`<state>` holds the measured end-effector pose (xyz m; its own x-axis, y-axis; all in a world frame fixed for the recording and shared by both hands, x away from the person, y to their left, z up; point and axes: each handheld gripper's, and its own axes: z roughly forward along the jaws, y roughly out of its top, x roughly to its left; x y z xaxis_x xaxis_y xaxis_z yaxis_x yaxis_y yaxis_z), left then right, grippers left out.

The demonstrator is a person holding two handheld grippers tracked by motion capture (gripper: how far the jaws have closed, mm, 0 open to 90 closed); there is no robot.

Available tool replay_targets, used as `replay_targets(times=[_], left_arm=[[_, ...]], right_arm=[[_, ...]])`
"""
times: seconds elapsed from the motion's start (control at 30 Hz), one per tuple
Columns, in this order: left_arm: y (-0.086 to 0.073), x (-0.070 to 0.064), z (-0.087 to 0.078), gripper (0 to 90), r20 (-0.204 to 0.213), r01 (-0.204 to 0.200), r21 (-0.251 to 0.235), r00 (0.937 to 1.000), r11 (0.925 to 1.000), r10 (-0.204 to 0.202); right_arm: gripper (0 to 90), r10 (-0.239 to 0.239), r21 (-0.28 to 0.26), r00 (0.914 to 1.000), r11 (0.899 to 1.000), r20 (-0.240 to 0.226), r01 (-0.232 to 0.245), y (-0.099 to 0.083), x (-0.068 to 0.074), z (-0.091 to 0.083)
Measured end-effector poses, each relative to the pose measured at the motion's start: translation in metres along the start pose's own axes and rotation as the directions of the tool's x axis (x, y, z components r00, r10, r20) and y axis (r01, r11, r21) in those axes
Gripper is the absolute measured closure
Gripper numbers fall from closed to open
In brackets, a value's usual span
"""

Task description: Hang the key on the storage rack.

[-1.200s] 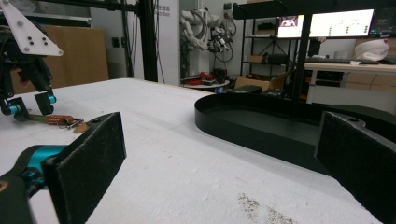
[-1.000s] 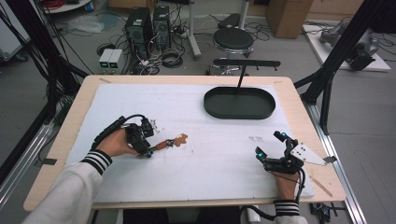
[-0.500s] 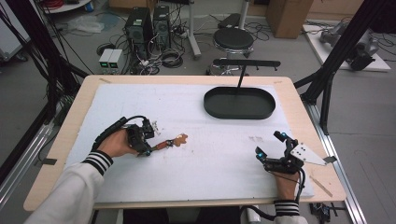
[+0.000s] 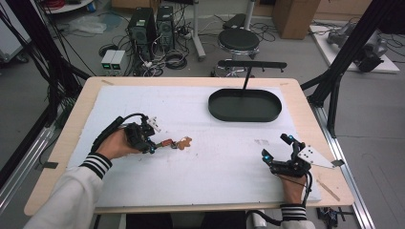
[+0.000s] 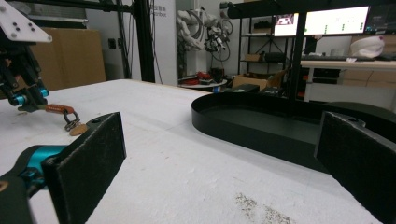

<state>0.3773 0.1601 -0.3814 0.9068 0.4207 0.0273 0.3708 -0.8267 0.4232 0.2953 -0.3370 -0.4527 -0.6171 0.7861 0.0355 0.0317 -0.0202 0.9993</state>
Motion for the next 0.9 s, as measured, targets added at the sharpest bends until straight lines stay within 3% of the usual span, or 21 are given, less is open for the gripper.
replay_targets(times=[0.17, 0.27, 0.33, 0.47, 0.6, 0.63, 0.67, 0.77, 0.9], left_arm=[[0.003, 0.002, -0.012, 79.5, 0.03, 0.004, -0.093, 0.9996, 0.9956, -0.002], [0.005, 0.001, -0.017, 79.5, 0.044, 0.008, -0.153, 0.999, 0.9882, -0.001], [0.008, 0.0, -0.021, 79.5, 0.046, -0.015, -0.177, 0.9987, 0.9841, 0.024], [0.015, -0.003, -0.03, 79.4, 0.056, -0.033, -0.235, 0.9973, 0.9713, 0.047], [0.024, -0.002, -0.04, 79.4, 0.059, -0.047, -0.287, 0.996, 0.9569, 0.066], [0.025, -0.002, -0.043, 79.4, 0.06, -0.05, -0.298, 0.9957, 0.9532, 0.071], [0.027, -0.003, -0.044, 79.4, 0.063, -0.056, -0.304, 0.9949, 0.9509, 0.079], [0.033, -0.006, -0.049, 79.4, 0.075, -0.063, -0.333, 0.9929, 0.9409, 0.093], [0.041, -0.011, -0.05, 79.4, 0.084, -0.077, -0.359, 0.99, 0.9301, 0.114]], right_arm=[[1.0, 0.028, 0.025, 0.9996, 0.999, -0.002, -0.027, 0.002, -0.003, 0.001], [1.0, 0.024, 0.027, 0.9994, 0.999, -0.024, -0.023, 0.009, -0.004, 0.003], [0.9, 0.026, 0.023, 0.9989, 0.999, -0.04, -0.025, 0.015, -0.003, 0.004], [0.9, 0.025, 0.036, 0.995, 0.999, -0.097, -0.022, 0.032, -0.004, 0.011], [1.0, -0.018, 0.066, 0.9895, 0.997, -0.143, 0.028, 0.053, -0.003, 0.02], [1.0, -0.034, 0.075, 0.9837, 0.996, -0.176, 0.048, 0.064, -0.002, 0.025], [1.0, -0.034, 0.075, 0.9837, 0.996, -0.176, 0.048, 0.064, -0.002, 0.025], [1.0, -0.053, 0.086, 0.9705, 0.993, -0.235, 0.075, 0.08, 0.0, 0.035], [1.0, -0.083, 0.121, 0.9454, 0.984, -0.315, 0.127, 0.1, 0.006, 0.05]])
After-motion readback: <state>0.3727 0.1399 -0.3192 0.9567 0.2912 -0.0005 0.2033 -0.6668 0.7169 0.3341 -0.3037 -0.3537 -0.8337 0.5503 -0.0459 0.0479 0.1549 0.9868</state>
